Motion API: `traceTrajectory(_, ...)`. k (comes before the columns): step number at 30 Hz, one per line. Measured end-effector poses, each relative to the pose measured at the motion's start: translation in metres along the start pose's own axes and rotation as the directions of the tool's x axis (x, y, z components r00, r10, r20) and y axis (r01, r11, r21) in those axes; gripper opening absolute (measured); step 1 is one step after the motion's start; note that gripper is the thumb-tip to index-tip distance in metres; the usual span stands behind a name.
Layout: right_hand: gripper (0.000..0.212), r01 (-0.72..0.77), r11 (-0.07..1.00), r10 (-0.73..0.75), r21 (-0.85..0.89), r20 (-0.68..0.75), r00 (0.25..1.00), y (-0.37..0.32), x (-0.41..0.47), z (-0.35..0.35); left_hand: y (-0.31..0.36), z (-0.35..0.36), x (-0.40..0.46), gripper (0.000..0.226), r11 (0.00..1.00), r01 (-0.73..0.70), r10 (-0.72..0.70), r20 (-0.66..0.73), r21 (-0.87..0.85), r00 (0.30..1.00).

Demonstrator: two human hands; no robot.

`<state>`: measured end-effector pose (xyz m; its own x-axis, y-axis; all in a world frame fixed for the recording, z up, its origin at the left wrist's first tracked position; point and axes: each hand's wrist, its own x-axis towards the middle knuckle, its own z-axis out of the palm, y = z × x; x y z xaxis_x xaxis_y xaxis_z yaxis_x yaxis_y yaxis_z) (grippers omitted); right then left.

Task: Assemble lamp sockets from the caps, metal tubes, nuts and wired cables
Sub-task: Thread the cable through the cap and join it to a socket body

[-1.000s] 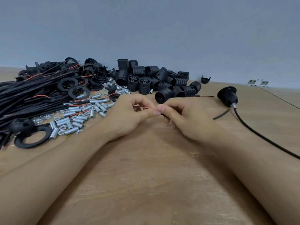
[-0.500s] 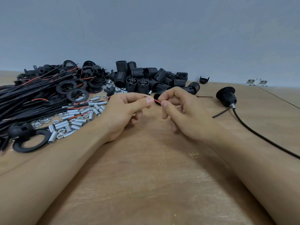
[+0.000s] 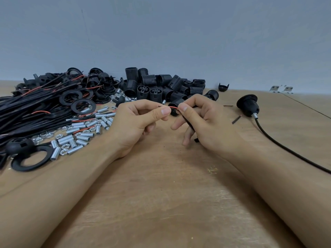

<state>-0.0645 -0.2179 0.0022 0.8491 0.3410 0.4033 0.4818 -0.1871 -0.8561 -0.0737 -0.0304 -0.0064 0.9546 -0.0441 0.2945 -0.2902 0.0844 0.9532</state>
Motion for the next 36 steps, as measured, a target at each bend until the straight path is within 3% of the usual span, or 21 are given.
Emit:
traceTrajectory(6,0.018,-0.009,1.000,0.009,-0.005,-0.066,0.998,0.000,0.002,0.001,-0.001,0.000,0.000,0.014,0.999,-0.031,0.030,0.030,0.020,0.999)
traceTrajectory(9,0.017,-0.025,0.997,0.031,0.077,-0.073,0.997,0.000,0.003,0.000,-0.001,0.001,-0.001,0.011,0.998,-0.032,0.031,0.026,0.051,0.999)
traceTrajectory(13,0.016,0.051,0.999,-0.050,0.015,-0.066,0.997,-0.001,0.005,-0.005,-0.001,0.001,-0.001,0.013,0.998,-0.015,0.015,0.007,0.068,1.000)
traceTrajectory(16,0.015,0.013,0.997,0.000,0.072,-0.175,0.985,0.003,0.009,-0.012,0.001,0.001,-0.001,0.013,0.997,-0.012,0.014,-0.021,0.081,1.000)
traceTrajectory(19,0.021,-0.048,0.971,0.135,0.236,-0.367,0.920,0.006,0.016,-0.020,-0.001,-0.005,0.000,0.013,0.982,-0.067,0.072,-0.021,0.179,0.997)
traceTrajectory(23,0.023,-0.023,0.891,0.271,0.453,-0.489,0.829,0.007,0.022,-0.031,-0.006,-0.001,-0.007,0.017,0.844,-0.192,0.161,0.104,0.501,0.981)
traceTrajectory(25,0.022,-0.035,0.866,0.302,0.499,-0.467,0.831,0.008,0.023,-0.034,-0.010,0.003,-0.008,0.017,0.767,-0.192,0.203,0.053,0.612,0.978)
traceTrajectory(28,0.021,-0.061,0.868,0.304,0.493,-0.429,0.851,0.012,0.022,-0.032,-0.012,0.018,0.008,0.008,0.730,-0.166,0.233,-0.013,0.663,0.972)
traceTrajectory(31,0.023,-0.081,0.873,0.293,0.481,-0.385,0.875,0.013,0.021,-0.028,-0.018,0.036,0.042,0.046,0.493,-0.132,0.143,0.070,0.860,0.987)
traceTrajectory(33,0.026,-0.082,0.866,0.296,0.493,-0.373,0.880,0.012,0.021,-0.030,-0.021,0.048,0.057,0.055,0.328,-0.080,0.039,0.071,0.941,0.997)
traceTrajectory(34,0.028,-0.080,0.862,0.298,0.500,-0.372,0.879,0.012,0.021,-0.032,-0.022,0.051,0.061,0.054,0.301,-0.045,0.022,0.040,0.953,0.999)
traceTrajectory(36,0.028,-0.083,0.854,0.308,0.514,-0.369,0.877,0.012,0.022,-0.034,-0.024,0.050,0.061,0.047,0.362,-0.018,0.086,-0.014,0.932,0.996)
